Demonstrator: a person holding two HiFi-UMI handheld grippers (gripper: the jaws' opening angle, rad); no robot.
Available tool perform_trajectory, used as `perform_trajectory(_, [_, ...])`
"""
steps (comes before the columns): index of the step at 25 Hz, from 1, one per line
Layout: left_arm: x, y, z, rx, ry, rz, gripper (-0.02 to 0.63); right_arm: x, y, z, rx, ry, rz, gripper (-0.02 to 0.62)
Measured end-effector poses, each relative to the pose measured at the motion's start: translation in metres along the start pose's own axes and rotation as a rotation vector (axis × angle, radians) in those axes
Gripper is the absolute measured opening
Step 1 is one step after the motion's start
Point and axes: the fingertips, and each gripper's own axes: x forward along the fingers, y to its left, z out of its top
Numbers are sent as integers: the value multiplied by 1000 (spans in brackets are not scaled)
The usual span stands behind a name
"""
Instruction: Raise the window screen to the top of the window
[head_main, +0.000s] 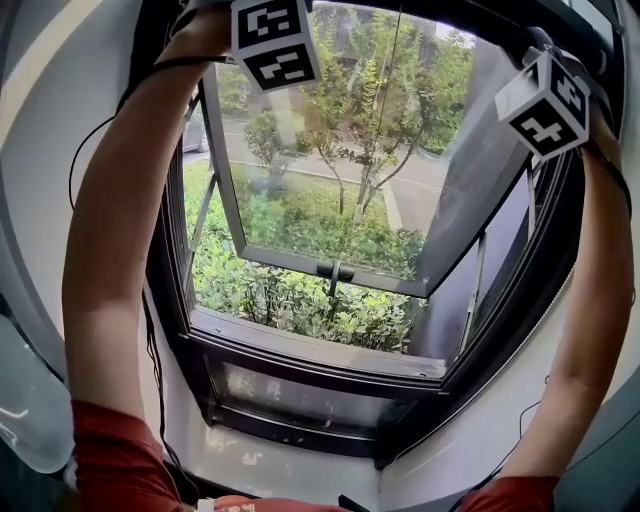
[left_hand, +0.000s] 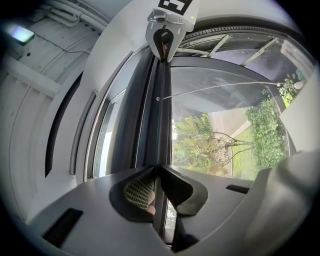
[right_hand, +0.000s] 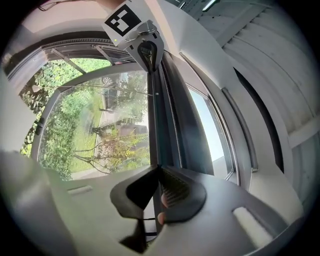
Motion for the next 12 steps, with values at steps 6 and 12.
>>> perform_trajectory(6, [9,9,-1,4,26,-5,48,10,-12,1,2,25,-5,31])
perform_trajectory(12, [12,10,0,-9,36,-17,48,12,-14,1,2,47,7,32])
